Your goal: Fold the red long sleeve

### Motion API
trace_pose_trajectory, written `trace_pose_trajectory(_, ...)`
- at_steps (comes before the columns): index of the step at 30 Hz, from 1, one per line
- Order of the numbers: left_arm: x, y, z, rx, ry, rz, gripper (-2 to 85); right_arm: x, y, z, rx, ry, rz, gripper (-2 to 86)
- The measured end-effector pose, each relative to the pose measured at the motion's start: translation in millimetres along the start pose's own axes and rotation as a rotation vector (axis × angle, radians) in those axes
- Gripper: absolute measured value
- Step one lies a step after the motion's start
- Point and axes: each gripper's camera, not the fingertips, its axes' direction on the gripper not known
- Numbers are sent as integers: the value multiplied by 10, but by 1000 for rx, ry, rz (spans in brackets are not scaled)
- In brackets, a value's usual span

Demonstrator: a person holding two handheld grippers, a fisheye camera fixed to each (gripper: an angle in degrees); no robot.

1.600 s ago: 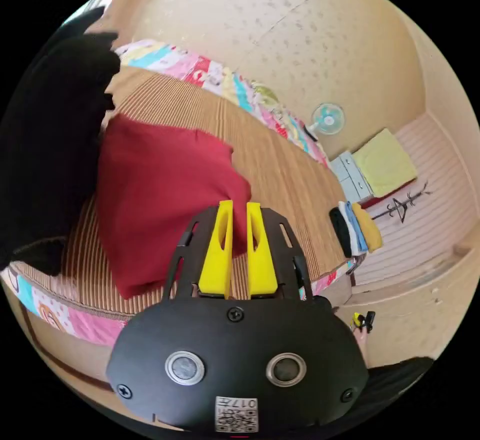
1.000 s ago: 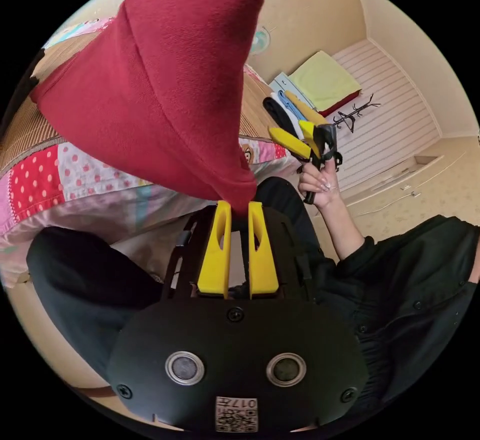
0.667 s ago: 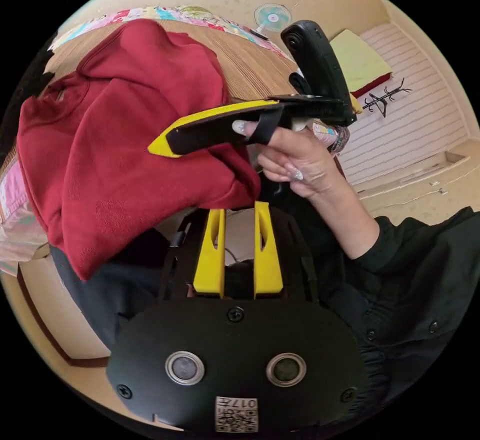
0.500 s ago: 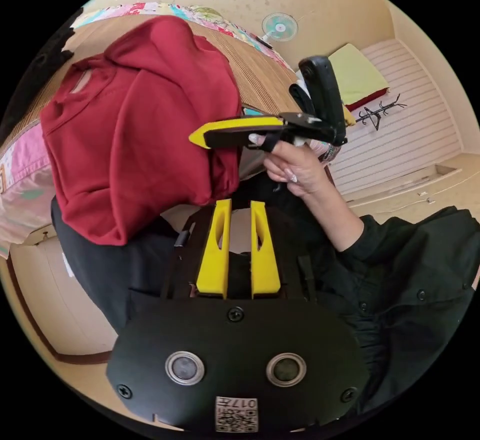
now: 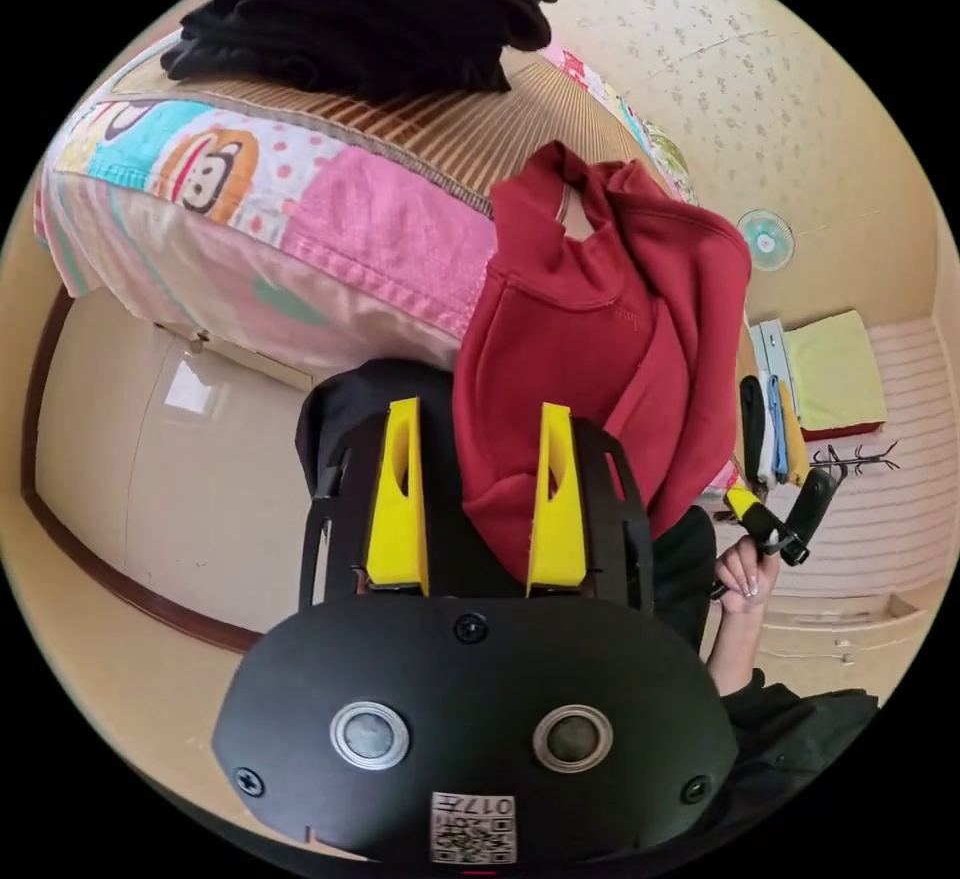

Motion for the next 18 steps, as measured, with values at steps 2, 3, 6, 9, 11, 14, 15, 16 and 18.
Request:
trace_pose_trajectory(2, 22, 39, -32, 36, -97, 28, 89, 45, 88, -112, 24, -30, 0, 4)
trace_pose_trajectory(3, 38, 42, -37, 18, -104, 72, 54, 59, 111, -143, 33, -37, 1, 4)
trace_pose_trajectory(6, -82, 89, -253, 63, 174, 159, 16, 146, 214, -297, 66, -76, 4, 4)
trace_pose_trajectory(9, -211, 205, -837, 248, 627, 361, 6, 222, 325, -507, 99, -97, -1, 4)
trace_pose_trajectory(11, -208, 254, -1224, 334, 835, 498, 3, 248, 446, -761, 168, -140, -19, 4)
trace_pose_trajectory(14, -21, 256, -1888, 408, 1019, 764, 2, 277, 640, -1095, 280, -200, -68, 5)
trace_pose_trajectory(15, 72, 264, -2163, 438, 1097, 888, 2, 293, 681, -1152, 297, -208, -71, 5)
trace_pose_trajectory(16, 134, 274, -2422, 478, 1195, 1005, 3, 326, 769, -1264, 329, -220, -77, 5)
trace_pose_trajectory(18, 139, 245, -2721, 548, 1404, 1134, 4, 356, 905, -1419, 366, -231, -94, 7)
